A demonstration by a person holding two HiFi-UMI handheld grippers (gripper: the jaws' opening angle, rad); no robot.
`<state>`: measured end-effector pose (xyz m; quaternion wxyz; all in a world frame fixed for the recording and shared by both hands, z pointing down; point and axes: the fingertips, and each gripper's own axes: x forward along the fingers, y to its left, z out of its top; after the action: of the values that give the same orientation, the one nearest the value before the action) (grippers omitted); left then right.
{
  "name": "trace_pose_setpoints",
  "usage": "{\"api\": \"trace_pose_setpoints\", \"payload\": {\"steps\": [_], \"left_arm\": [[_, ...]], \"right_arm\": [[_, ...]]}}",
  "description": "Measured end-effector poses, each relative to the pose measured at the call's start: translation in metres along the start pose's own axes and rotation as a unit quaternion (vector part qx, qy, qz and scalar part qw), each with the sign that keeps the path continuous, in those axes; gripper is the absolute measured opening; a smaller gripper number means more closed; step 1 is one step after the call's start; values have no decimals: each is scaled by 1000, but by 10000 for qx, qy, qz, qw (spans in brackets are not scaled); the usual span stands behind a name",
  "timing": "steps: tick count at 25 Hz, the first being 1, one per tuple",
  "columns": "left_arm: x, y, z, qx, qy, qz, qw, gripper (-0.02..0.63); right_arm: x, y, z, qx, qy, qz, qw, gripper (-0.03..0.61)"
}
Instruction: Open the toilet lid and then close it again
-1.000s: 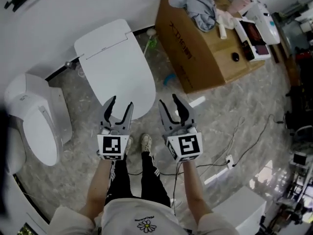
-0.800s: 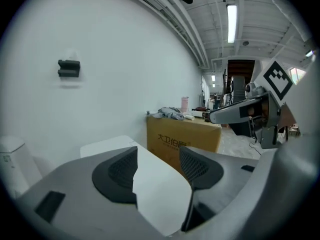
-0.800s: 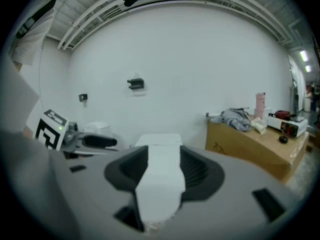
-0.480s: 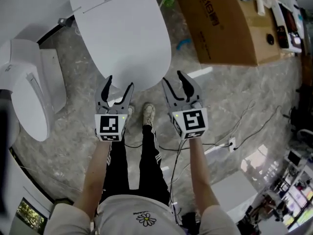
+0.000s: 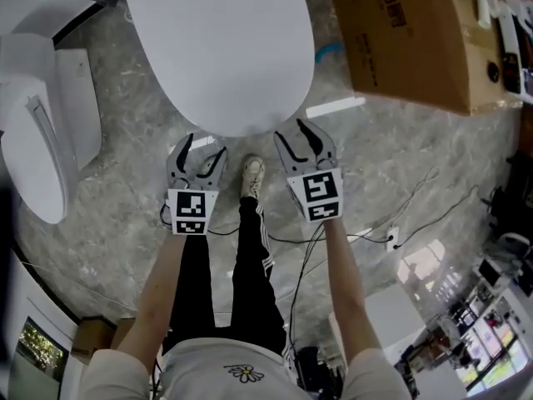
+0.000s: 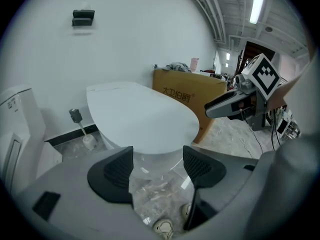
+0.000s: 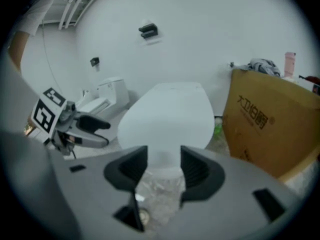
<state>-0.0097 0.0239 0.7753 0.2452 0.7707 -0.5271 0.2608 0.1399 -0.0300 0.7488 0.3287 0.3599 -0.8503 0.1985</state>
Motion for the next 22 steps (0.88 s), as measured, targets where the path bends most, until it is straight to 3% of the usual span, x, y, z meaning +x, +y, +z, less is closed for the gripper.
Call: {"api": "trace_pose_setpoints", "payload": {"steps": [6,11,15,22], "left_arm": [[19,-2,-31,24,187,-118,9998,319],[33,-6,-41,327,243,-126,9991,319],[38,6,-36,200,160,-5,9997,318],[40,21,-31,157,101,52,9998,318]], "right_arm": [[28,2,-47,-43,536,115,9985,206],[43,3,-67,-357,834,202,9957,206],[47,10,-71,-551,875,227,9944,206],[49,-13,-61,-192,724,-155,9971,206]]}}
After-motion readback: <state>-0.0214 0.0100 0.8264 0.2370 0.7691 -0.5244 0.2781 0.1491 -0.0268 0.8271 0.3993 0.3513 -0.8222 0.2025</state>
